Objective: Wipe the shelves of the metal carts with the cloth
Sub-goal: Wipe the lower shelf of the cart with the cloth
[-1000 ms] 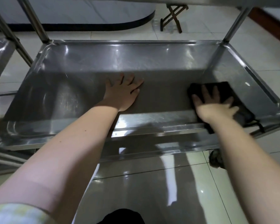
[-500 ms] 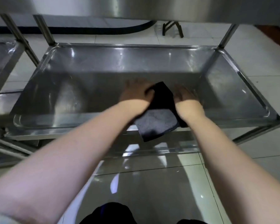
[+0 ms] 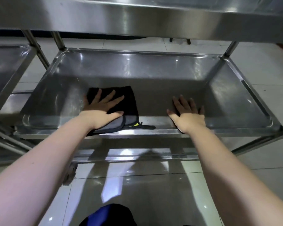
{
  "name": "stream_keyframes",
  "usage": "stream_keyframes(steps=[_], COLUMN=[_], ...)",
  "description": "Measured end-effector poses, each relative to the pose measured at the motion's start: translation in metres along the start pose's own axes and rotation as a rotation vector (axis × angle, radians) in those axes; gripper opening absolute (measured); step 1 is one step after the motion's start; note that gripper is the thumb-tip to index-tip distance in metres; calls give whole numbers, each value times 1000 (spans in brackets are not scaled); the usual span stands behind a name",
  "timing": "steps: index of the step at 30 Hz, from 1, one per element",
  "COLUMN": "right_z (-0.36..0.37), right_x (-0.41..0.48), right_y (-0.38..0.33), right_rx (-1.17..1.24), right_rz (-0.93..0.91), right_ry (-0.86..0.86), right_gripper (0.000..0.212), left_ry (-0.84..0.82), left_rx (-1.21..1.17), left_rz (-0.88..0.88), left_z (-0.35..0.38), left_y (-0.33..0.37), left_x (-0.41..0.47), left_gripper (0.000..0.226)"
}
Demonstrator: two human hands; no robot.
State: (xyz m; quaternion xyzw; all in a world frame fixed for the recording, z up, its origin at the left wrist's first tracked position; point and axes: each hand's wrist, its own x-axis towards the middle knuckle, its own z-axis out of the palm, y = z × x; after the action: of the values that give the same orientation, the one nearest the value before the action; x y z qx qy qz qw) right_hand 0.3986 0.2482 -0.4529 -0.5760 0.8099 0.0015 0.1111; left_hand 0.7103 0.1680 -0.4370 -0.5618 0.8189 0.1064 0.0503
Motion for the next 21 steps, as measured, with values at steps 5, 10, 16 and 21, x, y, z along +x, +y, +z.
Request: stream_keyframes(steps=[5,10,16,21], right_z=[-1,6,9,10], right_x=[4,3,3,4], right_y=[-35,-42,-39,-42], right_rx=[37,-3,-7,-26], right_rz=[-33,-37,-34,-21], right_ry=[-46,-27,-31,-30], right_gripper=[58,53,51,58], left_ry=[-24,45,39,2], left_rx=[-14,33,14,10], left_rz=[-179,-100,-8,-208], left_z=[4,16,16,2], left_y=[53,108,93,-34], left_x=[21,33,21,0], left_gripper=[59,57,62,64])
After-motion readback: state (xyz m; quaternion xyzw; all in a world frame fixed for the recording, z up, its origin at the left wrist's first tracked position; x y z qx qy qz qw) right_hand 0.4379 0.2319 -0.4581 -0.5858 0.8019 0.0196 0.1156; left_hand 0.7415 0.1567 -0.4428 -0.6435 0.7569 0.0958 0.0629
